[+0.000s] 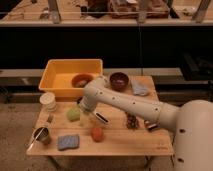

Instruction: Wipe tray with sponge

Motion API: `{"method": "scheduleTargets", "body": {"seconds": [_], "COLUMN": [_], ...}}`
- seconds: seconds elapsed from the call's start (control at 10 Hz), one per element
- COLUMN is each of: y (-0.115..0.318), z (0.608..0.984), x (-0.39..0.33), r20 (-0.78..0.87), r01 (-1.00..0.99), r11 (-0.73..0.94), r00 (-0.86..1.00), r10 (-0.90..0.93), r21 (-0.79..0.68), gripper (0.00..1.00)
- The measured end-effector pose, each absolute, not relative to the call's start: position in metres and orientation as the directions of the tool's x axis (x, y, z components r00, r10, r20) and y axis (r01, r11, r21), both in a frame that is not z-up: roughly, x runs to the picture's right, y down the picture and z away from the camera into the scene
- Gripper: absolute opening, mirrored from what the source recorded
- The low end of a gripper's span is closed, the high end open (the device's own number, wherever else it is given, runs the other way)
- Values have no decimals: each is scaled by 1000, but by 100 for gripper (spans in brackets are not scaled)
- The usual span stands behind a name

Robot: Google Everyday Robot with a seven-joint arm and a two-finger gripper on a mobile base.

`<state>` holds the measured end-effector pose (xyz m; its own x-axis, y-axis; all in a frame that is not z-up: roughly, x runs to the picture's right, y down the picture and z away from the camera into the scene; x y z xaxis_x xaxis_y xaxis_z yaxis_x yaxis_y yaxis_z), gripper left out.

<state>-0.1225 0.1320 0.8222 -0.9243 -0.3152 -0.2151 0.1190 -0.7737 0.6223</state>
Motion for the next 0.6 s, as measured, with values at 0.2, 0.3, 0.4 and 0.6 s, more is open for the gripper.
{"method": "scheduleTargets", "body": {"seconds": [0.2,0.3,0.4,0.6], "y": [133,138,145,175], "z": [819,812,803,770], "x": [-124,-133,-143,-168], "r20": [-233,-255,-274,-305], "r01": [91,55,22,-31], "r11": [-774,-776,-781,-794], "r00": [-926,-928,-930,-932], "r10": [-298,-272,-245,-197], "r21": [627,628,624,608], "gripper": [80,80,80,80]}}
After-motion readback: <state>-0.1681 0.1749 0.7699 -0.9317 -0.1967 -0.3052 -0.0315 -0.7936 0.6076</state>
